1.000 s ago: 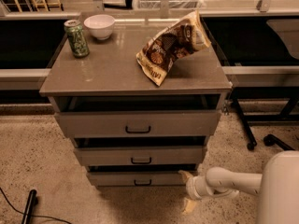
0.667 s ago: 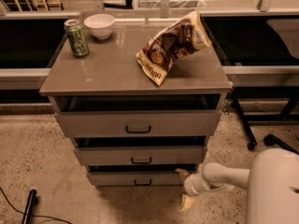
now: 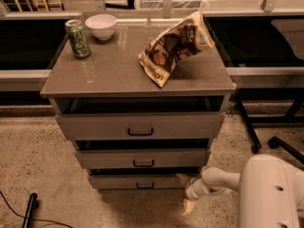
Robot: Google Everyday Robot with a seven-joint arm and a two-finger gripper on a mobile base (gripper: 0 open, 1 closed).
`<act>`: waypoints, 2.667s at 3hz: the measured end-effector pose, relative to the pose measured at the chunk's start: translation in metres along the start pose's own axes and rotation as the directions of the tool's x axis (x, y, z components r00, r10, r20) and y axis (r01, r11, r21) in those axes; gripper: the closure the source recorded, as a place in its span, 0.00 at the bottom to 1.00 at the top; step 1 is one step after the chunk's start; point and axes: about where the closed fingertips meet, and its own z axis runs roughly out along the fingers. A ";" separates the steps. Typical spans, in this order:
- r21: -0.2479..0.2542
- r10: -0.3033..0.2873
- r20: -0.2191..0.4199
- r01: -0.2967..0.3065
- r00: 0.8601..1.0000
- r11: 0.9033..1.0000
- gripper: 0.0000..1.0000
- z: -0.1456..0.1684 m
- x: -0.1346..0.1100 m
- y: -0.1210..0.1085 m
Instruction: Open bottom drawer
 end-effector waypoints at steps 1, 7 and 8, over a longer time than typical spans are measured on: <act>0.002 0.000 0.000 0.000 1.000 1.000 0.00 0.002 0.001 -0.001; 0.049 -0.022 -0.100 0.027 0.995 0.998 0.45 0.009 0.021 -0.028; 0.041 -0.044 -0.072 0.047 0.996 0.998 0.27 0.012 0.011 -0.017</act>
Offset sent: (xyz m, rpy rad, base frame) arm 0.0210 -0.0130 -0.0101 -0.0369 -0.0423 -0.0508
